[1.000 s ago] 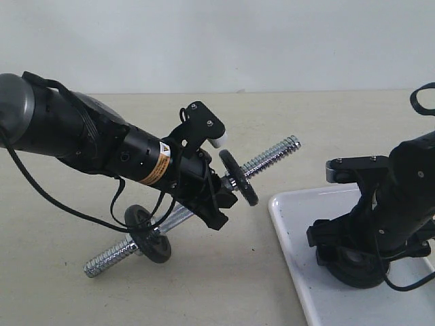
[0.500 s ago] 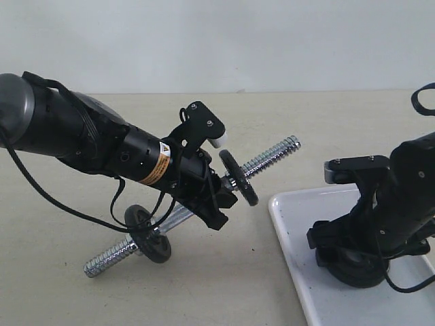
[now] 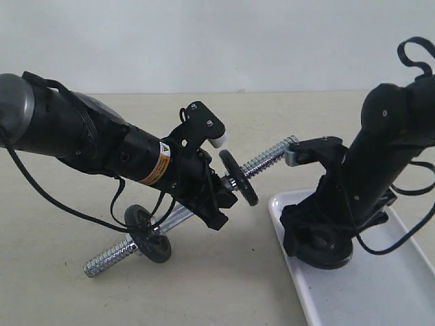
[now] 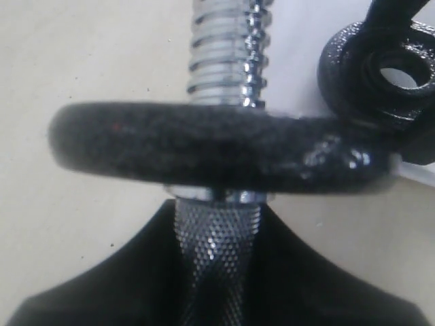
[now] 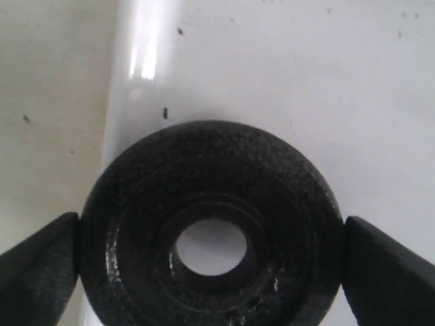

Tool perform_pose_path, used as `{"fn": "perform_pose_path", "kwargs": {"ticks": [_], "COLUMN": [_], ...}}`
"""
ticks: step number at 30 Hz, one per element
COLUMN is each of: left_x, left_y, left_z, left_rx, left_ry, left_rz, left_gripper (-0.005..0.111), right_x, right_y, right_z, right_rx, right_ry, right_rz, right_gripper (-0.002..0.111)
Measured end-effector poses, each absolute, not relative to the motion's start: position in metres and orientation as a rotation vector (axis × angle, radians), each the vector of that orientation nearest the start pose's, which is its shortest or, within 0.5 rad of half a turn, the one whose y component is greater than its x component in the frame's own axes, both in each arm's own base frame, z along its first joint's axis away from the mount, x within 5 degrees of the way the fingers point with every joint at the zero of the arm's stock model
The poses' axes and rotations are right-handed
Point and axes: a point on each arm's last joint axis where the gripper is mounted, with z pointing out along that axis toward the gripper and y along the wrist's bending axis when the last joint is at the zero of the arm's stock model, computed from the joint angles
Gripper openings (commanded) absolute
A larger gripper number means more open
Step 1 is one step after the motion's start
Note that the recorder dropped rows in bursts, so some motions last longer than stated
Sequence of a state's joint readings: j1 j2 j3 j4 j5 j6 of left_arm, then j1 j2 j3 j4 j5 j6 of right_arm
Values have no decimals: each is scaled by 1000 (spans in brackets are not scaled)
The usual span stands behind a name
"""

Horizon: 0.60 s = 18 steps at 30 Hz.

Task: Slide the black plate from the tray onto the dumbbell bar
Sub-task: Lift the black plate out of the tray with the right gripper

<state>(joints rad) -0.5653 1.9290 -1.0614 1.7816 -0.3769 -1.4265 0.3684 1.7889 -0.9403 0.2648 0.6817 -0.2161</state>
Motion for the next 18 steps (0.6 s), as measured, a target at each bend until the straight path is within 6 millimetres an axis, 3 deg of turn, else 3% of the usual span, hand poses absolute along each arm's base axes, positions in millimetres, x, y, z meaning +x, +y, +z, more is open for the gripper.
{"fn": "perform_pose_path", "kwargs": {"ticks": [6,13,18], "left_x": [307,312,313], "left_y": [-232,-226,-225], "left_z": [149,149,149], "left_rx": [1238,1208,1201], "left_ry": [2087,2101,2104], "left_rz": [-538,-540,-540], "left_gripper": [4,4,4], "right_x": [299,306,300], "right_y": [126,73,43], "right_z": [166,206,240], "right_rx": [-640,-504,-500], "right_ry": [2924,2855,2704], "right_rz": [328,381,597], "right_gripper": [0,0,0]}}
